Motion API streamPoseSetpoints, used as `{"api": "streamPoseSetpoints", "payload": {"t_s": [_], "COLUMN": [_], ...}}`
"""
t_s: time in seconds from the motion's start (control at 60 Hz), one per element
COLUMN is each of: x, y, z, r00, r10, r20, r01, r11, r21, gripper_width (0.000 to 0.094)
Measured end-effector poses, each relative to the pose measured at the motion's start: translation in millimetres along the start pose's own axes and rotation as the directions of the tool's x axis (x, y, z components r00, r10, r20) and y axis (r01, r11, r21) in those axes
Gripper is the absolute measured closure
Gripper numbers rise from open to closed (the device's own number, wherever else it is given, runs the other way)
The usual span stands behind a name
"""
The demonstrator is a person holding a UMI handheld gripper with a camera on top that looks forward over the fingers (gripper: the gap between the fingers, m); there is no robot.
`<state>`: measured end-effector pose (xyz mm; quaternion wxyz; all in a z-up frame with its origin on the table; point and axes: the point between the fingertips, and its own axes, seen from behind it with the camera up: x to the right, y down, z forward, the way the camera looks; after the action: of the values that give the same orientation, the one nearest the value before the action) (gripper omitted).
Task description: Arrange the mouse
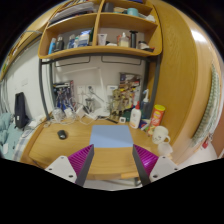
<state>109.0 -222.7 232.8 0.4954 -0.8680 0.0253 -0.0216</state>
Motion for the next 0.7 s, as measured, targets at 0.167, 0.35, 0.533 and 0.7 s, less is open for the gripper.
{"api": "streamPoseSetpoints", "payload": {"t_s": [0.167,0.35,0.533,0.7], "x": [-68,-167,-248,-302], "y": [56,111,128,117], "z": [16,47,104,172], "r00": [0.993,0.968,0.950,0.955], "r10": [-0.040,-0.073,-0.096,-0.086], "r20": [0.115,0.240,0.296,0.284], "r01": [0.048,0.111,0.162,0.160], "r11": [0.997,0.983,0.965,0.955], "r21": [-0.068,-0.146,-0.208,-0.249], "gripper_width": [0.0153,0.0140,0.0142,0.0140]}}
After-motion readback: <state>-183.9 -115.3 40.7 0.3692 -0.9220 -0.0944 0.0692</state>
